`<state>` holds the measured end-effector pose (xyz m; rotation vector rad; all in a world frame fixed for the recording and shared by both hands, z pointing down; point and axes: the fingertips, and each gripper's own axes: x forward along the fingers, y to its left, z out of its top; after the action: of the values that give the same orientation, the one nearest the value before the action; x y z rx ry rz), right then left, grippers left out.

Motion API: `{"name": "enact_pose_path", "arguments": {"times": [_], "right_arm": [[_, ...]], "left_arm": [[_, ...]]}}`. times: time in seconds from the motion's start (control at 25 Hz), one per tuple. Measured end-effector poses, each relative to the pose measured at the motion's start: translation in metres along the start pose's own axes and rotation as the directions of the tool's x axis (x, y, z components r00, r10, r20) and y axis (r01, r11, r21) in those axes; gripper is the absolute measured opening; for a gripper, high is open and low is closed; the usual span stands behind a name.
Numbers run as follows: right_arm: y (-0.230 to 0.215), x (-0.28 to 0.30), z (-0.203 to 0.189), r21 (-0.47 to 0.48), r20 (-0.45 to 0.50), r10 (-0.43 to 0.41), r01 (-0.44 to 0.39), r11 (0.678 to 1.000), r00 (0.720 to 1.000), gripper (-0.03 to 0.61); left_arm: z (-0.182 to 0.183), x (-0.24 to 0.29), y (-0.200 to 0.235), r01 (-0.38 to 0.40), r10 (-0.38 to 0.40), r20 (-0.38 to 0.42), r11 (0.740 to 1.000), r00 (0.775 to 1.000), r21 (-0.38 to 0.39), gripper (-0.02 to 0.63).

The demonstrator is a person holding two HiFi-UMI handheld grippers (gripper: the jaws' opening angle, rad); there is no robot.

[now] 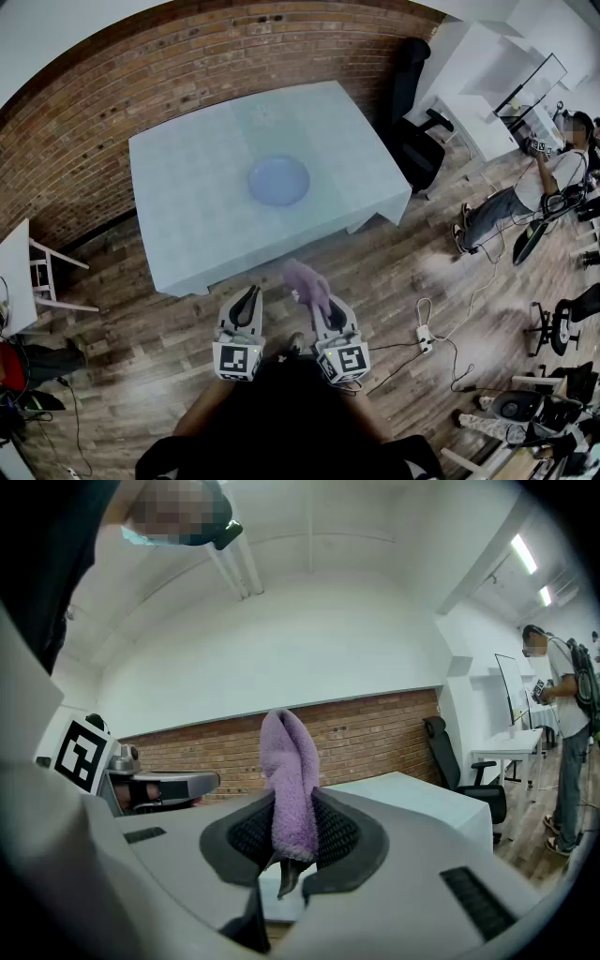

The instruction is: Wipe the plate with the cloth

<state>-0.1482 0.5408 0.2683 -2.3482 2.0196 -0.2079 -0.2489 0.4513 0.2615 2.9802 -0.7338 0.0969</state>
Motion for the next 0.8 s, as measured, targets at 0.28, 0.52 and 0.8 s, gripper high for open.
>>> {"name": "enact_pose_path", "arguments": {"times": [0.28,0.52,0.8], "right_arm": [[-0.005,-0.002,-0.001,0.001,-0.013,-0.009,0.009,1.0,1.0,0.078],[-0.014,-0.005,0.001,0.005,-0.002,-0.002,0.002,1.0,1.0,0.078],[-0.039,-0.014,-0.001,0.005,-0.007,0.009,-0.009,1.0,1.0,0.078]], "left_arm": [[0.004,0.004,-0.005,-0.002,0.003,0.013,1.0,1.0,-0.028,0.051],[-0.007,0.013,-0.01,0.001,-0.001,-0.019,1.0,1.0,-0.011,0.051],[-0.008,0.027,-0.025,-0.033,0.032,-0.025,0.999,0.999,-0.025,0.051]]}}
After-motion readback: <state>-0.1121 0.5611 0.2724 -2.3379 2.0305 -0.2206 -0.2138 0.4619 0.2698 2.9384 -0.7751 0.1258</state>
